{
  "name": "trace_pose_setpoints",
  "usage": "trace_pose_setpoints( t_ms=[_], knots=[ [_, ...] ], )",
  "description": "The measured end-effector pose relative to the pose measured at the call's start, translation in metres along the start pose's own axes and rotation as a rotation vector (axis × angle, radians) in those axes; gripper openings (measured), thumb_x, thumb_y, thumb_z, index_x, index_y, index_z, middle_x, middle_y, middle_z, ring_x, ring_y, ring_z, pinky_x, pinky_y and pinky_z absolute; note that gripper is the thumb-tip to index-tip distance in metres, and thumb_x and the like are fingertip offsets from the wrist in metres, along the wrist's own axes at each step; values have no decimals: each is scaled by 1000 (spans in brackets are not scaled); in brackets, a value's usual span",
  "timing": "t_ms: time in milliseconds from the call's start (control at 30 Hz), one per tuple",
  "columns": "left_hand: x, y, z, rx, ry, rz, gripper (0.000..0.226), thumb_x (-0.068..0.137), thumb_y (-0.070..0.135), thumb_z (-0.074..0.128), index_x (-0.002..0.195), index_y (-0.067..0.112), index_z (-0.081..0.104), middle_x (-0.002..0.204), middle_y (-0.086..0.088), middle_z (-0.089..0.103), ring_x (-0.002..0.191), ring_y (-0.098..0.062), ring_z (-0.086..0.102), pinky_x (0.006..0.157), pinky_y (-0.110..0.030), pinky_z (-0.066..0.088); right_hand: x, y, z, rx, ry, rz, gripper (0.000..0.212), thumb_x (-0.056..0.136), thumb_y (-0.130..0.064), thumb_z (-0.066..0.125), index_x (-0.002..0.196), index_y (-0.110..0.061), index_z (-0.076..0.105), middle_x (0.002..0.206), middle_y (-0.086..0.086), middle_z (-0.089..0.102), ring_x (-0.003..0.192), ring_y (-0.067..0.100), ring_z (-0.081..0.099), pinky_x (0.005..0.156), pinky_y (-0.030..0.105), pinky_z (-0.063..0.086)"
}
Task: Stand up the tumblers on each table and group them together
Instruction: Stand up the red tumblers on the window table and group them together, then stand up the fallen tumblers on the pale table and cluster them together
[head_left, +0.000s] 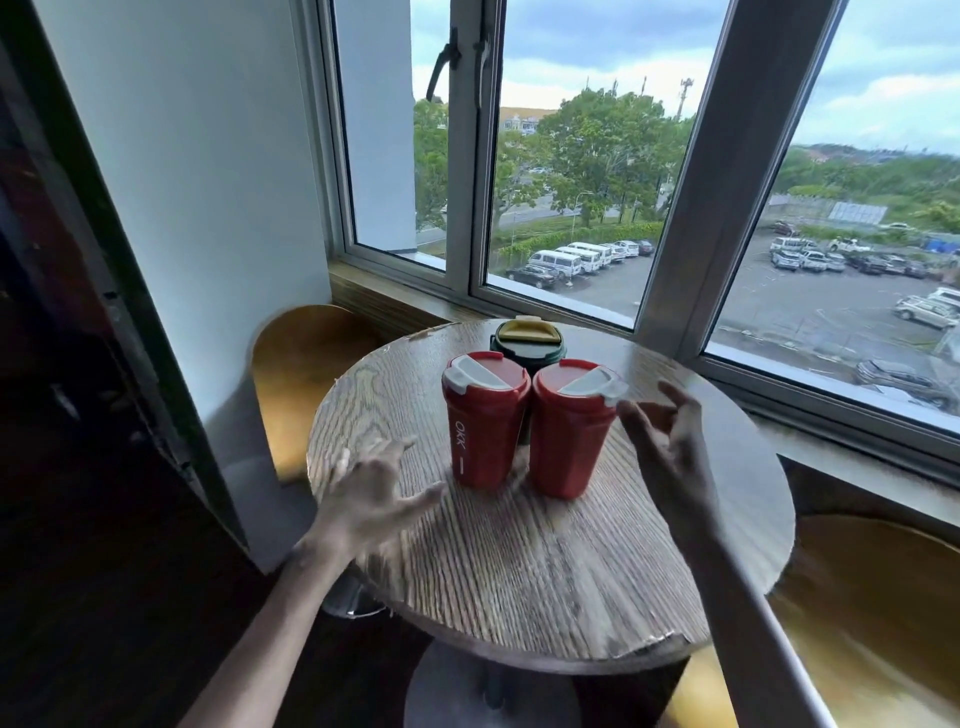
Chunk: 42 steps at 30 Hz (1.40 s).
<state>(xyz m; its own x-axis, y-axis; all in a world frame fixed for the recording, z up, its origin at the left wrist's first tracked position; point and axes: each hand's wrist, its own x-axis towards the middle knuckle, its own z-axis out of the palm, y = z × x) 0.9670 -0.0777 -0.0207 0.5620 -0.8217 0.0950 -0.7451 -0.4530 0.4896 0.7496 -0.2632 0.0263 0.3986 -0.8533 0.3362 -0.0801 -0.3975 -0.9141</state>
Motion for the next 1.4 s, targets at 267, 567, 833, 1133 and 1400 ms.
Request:
trace_pose_setpoints(
  t_ms=[267,567,833,1133,1400],
  knots=[
    [8,41,17,-420,93,5,84,73,46,75,139,18,33,138,-5,52,114,-11,52,96,-28,41,-20,52,18,-93,-250,94,82,56,-47,78,127,-31,40,116,2,55,107,15,57,90,22,49],
    [6,36,18,-487,89,-28,87,68,55,70,141,24,34,137,-3,53,121,-19,53,103,-38,42,-23,53,17,-240,-227,51,65,60,-54,65,119,-38,43,110,-7,64,106,14,60,93,47,49],
    [6,37,21,-446,106,-39,84,75,54,68,143,24,29,139,-5,51,122,-20,53,101,-37,42,-27,49,16,-302,-242,60,73,62,-55,67,126,-28,44,111,-5,62,102,14,61,88,45,51],
    [-44,43,35,-119,293,17,73,79,72,42,127,18,53,120,-9,63,100,-22,65,79,-31,54,-70,35,-10,-603,-171,-26,38,81,-38,64,113,-19,57,111,3,60,112,23,49,88,34,39],
    [-148,58,37,75,591,-144,43,82,52,50,105,21,66,97,5,67,90,-17,65,84,-41,47,-115,1,-2,-625,-528,-390,40,84,-50,56,118,-29,55,120,-8,56,119,16,46,97,35,37]
  ],
)
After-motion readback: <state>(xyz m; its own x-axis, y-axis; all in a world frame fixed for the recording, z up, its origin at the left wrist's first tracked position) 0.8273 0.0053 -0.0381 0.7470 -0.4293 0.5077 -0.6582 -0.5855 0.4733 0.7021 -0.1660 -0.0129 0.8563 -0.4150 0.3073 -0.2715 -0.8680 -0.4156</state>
